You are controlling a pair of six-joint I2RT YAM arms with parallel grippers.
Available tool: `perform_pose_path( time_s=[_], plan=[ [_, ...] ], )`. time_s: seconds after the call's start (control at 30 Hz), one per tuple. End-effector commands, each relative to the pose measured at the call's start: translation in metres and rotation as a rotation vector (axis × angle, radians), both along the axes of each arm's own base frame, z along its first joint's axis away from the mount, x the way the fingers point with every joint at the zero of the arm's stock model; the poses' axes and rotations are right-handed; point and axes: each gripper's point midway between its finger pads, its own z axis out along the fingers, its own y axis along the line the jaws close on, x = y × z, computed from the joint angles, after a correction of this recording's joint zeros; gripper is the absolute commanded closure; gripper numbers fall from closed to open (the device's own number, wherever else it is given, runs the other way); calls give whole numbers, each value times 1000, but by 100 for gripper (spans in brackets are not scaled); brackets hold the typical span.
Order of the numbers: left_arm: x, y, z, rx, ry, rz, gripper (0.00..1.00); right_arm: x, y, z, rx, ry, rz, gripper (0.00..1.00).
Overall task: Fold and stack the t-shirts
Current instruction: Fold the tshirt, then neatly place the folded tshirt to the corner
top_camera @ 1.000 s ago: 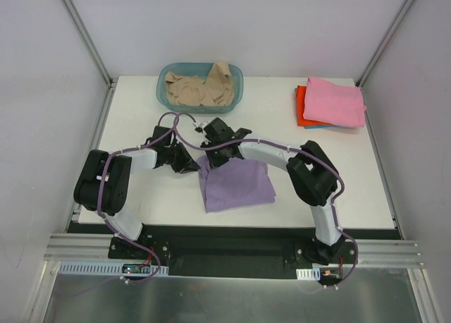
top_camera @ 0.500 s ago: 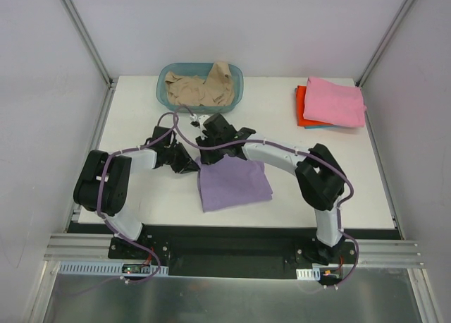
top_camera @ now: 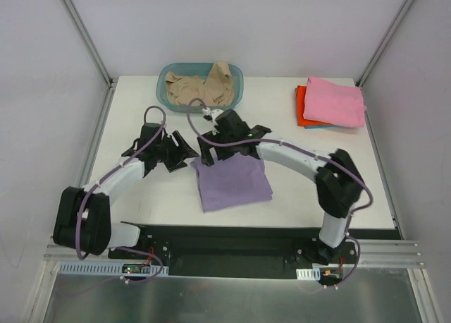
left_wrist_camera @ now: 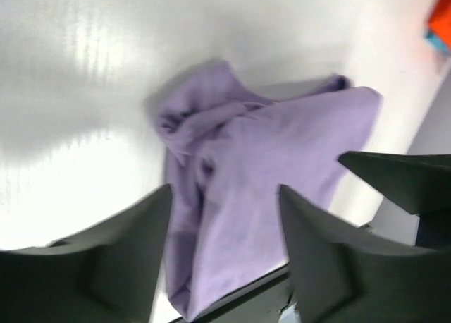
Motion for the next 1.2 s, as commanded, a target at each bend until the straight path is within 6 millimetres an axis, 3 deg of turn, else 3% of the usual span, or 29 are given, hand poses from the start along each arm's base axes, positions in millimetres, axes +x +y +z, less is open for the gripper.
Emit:
perform_pose_path(
  time_s=[0.0,0.03,0.07,0.1,0.13,0.17,0.27,0.37,0.53,0.57,0.7,0.83,0.93,1.03,1.13,1.17],
  plan=[
    [-14,-2,43,-67,-86,4,29,14,-53,90,141,-126,-164,3],
    [-18,-7,52,-84,-104,-13,15,9,-63,110,195,-152,-174,3],
    [-22,-12,60,-98,-123,-21,1,2,-74,97,191,-118,-191,3],
    [-26,-15,75,-111,-168,-31,1,-1,-84,96,211,-102,-203,3],
    [-27,-18,81,-110,-193,-33,1,-3,-92,112,261,-136,-219,3],
    [-32,-30,89,-105,-218,-58,1,-8,-104,94,245,-102,-274,3],
    [-42,-57,107,-110,-263,-132,1,-5,-120,91,296,-93,-333,3],
    [-38,-73,98,-100,-211,-151,1,-14,-110,79,362,-13,-278,3],
    [-29,-95,57,-44,-95,-191,1,-1,-100,44,340,102,-293,3],
    [-28,-97,41,-21,-54,-193,1,1,-99,38,340,127,-295,3],
    [-25,-95,0,39,31,-189,1,20,-110,-11,281,238,-384,3],
    [-29,-92,-37,86,118,-208,1,30,-124,-38,233,280,-453,3],
    [-37,-87,-59,96,187,-218,1,34,-135,-40,199,267,-470,3],
    [-36,-80,-62,96,197,-206,1,39,-144,-26,154,207,-464,3],
    [-33,-80,-47,74,158,-212,1,43,-155,-4,129,133,-463,3],
    [-31,-82,-33,60,118,-221,1,45,-160,2,116,103,-476,3]
  ],
)
